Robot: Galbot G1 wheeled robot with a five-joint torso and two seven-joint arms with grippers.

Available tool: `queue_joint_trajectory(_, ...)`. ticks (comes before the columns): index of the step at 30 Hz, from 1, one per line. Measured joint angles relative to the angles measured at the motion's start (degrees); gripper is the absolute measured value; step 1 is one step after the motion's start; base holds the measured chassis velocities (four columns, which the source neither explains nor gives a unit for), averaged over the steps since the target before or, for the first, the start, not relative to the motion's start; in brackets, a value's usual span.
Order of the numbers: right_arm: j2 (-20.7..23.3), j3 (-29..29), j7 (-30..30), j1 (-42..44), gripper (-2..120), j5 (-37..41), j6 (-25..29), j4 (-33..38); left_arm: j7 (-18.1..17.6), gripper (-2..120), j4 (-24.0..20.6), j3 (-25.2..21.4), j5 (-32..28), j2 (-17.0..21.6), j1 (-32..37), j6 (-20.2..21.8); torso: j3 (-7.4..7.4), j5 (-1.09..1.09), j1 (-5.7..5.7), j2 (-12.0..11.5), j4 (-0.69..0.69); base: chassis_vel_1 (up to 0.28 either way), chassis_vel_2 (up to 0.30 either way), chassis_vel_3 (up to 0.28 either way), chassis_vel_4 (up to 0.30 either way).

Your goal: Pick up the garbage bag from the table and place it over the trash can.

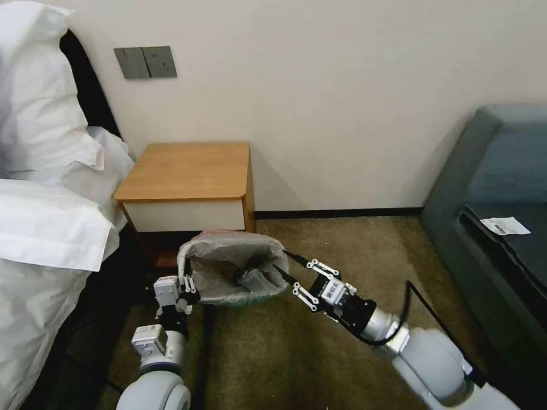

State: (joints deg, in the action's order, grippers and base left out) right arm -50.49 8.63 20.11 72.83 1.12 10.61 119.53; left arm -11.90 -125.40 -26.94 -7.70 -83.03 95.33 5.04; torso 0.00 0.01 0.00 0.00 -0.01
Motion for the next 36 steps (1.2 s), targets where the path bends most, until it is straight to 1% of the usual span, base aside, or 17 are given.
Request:
queue_joint_trajectory(2,2.35,-2.88,0.25,-3.71,30,0.29,-1.17,-1.26,0.52,8,0.12,0.07,1.44,-0.08,0.31,-0.53,0.0,-0.01,0.0,0.0,0.0,0.0,0.0,0.0,0.0)
queue_joint_trajectory(3,2.35,-2.88,0.25,-3.71,30,0.29,-1.17,-1.26,0.52,8,0.12,0.07,1.44,-0.08,0.31,-0.53,0.0,-0.01,0.0,0.0,0.0,0.0,0.0,0.0,0.0)
queue_joint_trajectory(4,3.43,-5.48,0.33,-6.82,30,0.66,-2.22,-2.36,0.8,8,0.21,0.1,2.57,-0.15,0.61,-0.92,0.0,-0.01,0.0,0.0,0.0,0.0,0.0,0.0,0.0)
queue_joint_trajectory(5,3.77,-7.4,0.32,-9.09,30,1.02,-2.99,-3.41,0.95,8,0.35,0.15,3.64,-0.27,0.83,-1.29,0.0,-0.01,0.0,0.0,0.0,0.0,0.0,0.0,0.0)
queue_joint_trajectory(6,3.77,-7.4,0.32,-9.09,30,1.02,-2.99,-3.41,0.95,8,0.35,0.15,3.64,-0.27,0.83,-1.29,0.0,-0.01,0.0,0.0,0.0,0.0,0.0,0.0,0.0)
queue_joint_trajectory(8,3.76,-11.26,0.31,-12.82,30,1.53,-4.3,-5.5,1.15,8,0.63,0.28,5.66,-0.75,1.16,-1.88,0.0,-0.01,0.0,0.0,0.01,0.0,0.0,0.0,0.0)
queue_joint_trajectory(9,3.76,-11.26,0.31,-12.82,30,1.53,-4.3,-5.5,1.15,8,0.63,0.28,5.66,-0.75,1.16,-1.88,0.0,-0.01,0.0,0.0,0.01,0.0,0.0,0.0,0.0)
queue_joint_trajectory(12,2.16,-15.47,0.06,-16.41,30,1.69,-5.34,-7.99,1.21,8,0.72,0.47,6.85,-1.55,1.3,-2.12,0.0,-0.01,0.0,0.0,0.02,0.0,0.0,0.0,0.0)
queue_joint_trajectory(16,0.08,-16.76,-0.94,-17.19,30,2.45,-6.43,-8.07,1.22,8,0.9,0.31,6.94,-1.81,1.28,-2.12,0.0,-0.02,0.0,0.0,0.01,0.0,0.0,0.0,0.0)
queue_joint_trajectory(21,-0.38,-17.59,-1.57,-17.93,30,2.69,-6.98,-8.07,1.2,8,0.94,0.19,6.93,-1.85,1.26,-2.12,0.0,-0.02,0.0,0.0,0.0,0.0,0.0,0.0,0.0)
queue_joint_trajectory(25,0.11,-20.54,-1.53,-21.0,30,3.24,-8.68,-9.23,1.16,8,0.72,0.47,8.3,-2.16,1.36,-2.13,0.0,-0.01,0.0,0.0,0.0,0.0,0.0,0.0,0.0)
queue_joint_trajectory(28,0.34,-24.21,-1.81,-25.24,30,5.2,-12.21,-10.15,1.33,8,0.84,0.58,11.11,-2.39,1.49,-2.89,0.0,-0.02,0.0,0.0,0.0,0.0,0.0,0.0,0.0)
queue_joint_trajectory(29,0.34,-24.21,-1.81,-25.24,30,5.2,-12.21,-10.15,1.33,8,0.84,0.58,11.11,-2.39,1.49,-2.89,0.0,-0.02,0.0,0.0,0.0,0.0,0.0,0.0,0.0)
queue_joint_trajectory(31,0.04,-26.93,-1.44,-29.18,30,5.57,-14.0,-11.76,1.43,8,0.85,0.61,12.52,-2.48,1.72,-3.45,0.0,-0.01,0.0,0.0,0.01,0.0,0.0,0.0,0.0)
queue_joint_trajectory(34,-0.13,-27.96,-1.3,-30.54,30,5.66,-14.66,-12.47,1.49,8,0.82,0.62,13.03,-2.5,1.83,-3.64,0.0,-0.01,0.0,0.0,0.01,0.0,0.0,0.0,0.0)
queue_joint_trajectory(35,-0.37,-29.29,-1.14,-32.06,30,5.71,-15.29,-13.33,1.54,8,0.73,0.64,13.61,-2.5,1.95,-3.79,0.0,-0.02,0.0,0.0,0.01,0.0,0.0,0.0,0.0)
queue_joint_trajectory(36,-2.0,-33.13,-1.08,-35.88,30,5.84,-17.24,-16.77,1.79,8,0.59,0.73,16.29,-2.6,2.24,-4.57,0.0,-0.02,0.0,0.0,0.01,0.0,0.0,0.0,0.0)
